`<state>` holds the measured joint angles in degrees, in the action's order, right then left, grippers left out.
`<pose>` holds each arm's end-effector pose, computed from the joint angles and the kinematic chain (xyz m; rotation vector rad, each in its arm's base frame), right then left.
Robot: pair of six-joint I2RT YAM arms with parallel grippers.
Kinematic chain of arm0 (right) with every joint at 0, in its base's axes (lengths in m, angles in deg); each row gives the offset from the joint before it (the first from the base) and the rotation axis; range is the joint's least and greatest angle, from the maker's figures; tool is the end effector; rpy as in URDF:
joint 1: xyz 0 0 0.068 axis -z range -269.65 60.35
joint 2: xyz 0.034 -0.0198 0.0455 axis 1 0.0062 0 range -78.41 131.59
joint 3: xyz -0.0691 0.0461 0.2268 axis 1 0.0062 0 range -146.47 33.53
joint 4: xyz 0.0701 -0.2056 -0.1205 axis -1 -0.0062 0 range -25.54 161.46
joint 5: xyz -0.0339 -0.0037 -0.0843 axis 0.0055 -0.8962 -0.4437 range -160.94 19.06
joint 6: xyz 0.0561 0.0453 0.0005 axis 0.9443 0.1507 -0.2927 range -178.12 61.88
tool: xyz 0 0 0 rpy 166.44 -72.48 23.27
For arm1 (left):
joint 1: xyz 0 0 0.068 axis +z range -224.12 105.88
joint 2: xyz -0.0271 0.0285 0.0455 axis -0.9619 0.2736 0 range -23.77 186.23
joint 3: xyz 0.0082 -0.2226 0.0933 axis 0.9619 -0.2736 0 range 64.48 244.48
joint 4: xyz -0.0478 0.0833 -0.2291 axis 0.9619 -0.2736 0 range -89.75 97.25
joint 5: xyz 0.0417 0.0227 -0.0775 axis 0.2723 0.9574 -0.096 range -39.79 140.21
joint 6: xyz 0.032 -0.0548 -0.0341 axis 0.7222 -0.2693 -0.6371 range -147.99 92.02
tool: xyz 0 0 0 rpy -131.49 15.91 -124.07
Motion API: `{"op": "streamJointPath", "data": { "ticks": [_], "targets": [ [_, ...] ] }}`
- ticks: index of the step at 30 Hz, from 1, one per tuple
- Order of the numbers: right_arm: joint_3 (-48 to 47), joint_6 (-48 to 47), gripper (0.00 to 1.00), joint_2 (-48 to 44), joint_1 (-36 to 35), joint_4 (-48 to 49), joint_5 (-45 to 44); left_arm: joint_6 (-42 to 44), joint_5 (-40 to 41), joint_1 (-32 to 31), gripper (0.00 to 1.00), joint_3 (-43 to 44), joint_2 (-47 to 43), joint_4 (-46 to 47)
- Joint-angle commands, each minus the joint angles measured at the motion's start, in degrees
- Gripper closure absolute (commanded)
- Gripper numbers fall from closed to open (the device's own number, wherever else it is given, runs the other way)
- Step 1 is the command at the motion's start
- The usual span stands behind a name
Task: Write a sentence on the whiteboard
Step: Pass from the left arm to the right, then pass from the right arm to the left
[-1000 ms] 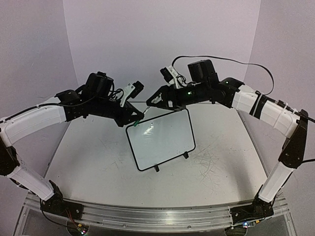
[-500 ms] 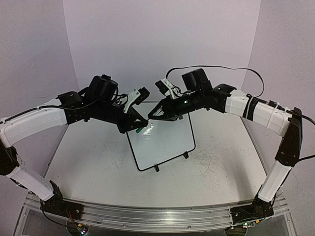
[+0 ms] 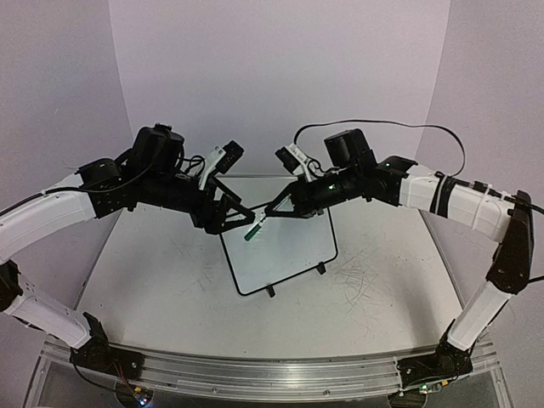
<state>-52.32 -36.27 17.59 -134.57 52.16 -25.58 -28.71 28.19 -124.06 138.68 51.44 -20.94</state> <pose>0.2413 0.3006 0.3051 -0.9752 2.0681 1.4885 0.1797 -0.2484 0.3303 1.1252 1.8643 -0.9234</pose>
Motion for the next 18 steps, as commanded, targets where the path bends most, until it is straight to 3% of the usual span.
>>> {"op": "streamJointPath", "data": {
  "ticks": [1, 7, 12, 14, 18],
  "targets": [
    [2.31, -4.71, 1.00, -8.88, 0.02, 7.12, 0.87, -4.68, -7.94, 0.31, 0.20, 0.15, -1.34, 3.79],
    [11.97, -11.01, 1.00, -17.58, 0.01, 20.23, 3.95, -14.12, -24.90, 4.03, 0.17, 0.67, 1.04, 12.15],
    [17.71, -14.29, 1.00, -22.31, 0.01, 28.97, 4.61, -29.93, -39.14, 4.52, 0.15, -2.58, 2.20, 32.27],
    [17.44, -14.71, 1.00, -22.19, 0.02, 30.59, 6.61, -34.49, -41.07, 4.43, 0.14, -3.28, 3.07, 36.87],
    [16.66, -14.56, 1.00, -21.31, 0.01, 33.30, 7.86, -37.07, -42.26, 3.25, 0.14, -1.29, 6.00, 37.07]
  ]
}}
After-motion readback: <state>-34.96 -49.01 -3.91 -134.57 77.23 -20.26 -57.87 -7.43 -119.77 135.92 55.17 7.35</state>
